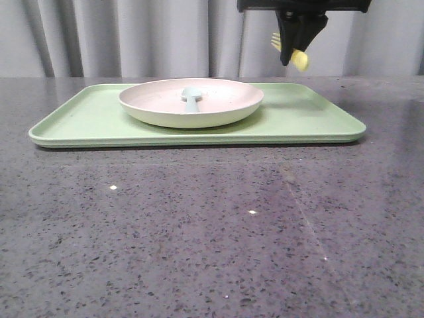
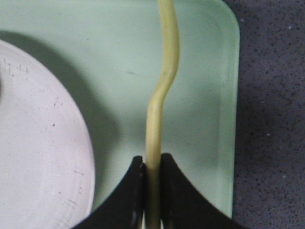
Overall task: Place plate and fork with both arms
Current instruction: 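Lift the fork off the plate and carry it beside the plate, then lower the fork onto the tray and open the right gripper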
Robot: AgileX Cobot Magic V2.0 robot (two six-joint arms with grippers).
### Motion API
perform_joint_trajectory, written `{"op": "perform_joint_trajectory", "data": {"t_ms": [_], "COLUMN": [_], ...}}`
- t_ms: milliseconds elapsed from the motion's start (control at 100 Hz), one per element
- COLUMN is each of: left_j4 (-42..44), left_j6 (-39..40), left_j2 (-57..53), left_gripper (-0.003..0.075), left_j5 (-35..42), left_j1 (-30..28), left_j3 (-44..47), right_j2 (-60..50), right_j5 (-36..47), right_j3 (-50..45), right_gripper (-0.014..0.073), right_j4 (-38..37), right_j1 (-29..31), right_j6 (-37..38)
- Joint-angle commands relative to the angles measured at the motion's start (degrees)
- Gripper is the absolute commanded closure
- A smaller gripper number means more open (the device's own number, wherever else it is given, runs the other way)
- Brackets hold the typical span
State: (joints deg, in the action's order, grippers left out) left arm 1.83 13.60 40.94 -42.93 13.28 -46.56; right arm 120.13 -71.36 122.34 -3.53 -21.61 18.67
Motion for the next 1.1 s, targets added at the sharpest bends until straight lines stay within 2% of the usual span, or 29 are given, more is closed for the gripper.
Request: {"op": "perform_joint_trajectory", "data": {"t_ms": [0,450,550,670,740,1090], "left_j4": [-0.3,-0.3,-0.3,-0.3,-0.3,-0.5], "left_j6": [0.4,0.4,0.4,0.4,0.4,0.4], "left_j2": [-0.2,-0.2,-0.2,-0.2,-0.2,-0.2], "left_gripper": [0.0479,0.0479,0.0479,0.0479,0.0479,0.0479], "left_j5": [4.2,4.2,4.2,4.2,4.2,4.2], "left_j1": [0.2,0.2,0.2,0.2,0.2,0.2], "left_j3": [-1.5,-1.5,-1.5,-1.5,-1.5,-1.5], "right_j2": [-2.4,-0.3,-0.3,-0.3,-0.3,-1.2], "right_j5": [-5.7,-5.7,-5.7,-5.7,-5.7,-5.7], "right_j3": [1.2,-0.8,-0.8,-0.8,-0.8,-0.8], "right_gripper": [0.0696,0.0685,0.0587,0.0364,0.0291,0.0279], "right_j4": [-1.3,-1.3,-1.1,-1.0,-1.0,-1.0], "right_j1": [0.3,0.3,0.3,0.3,0.3,0.3], "right_j6": [-0.1,-1.0,-1.8,-1.9,-1.9,-1.8]}}
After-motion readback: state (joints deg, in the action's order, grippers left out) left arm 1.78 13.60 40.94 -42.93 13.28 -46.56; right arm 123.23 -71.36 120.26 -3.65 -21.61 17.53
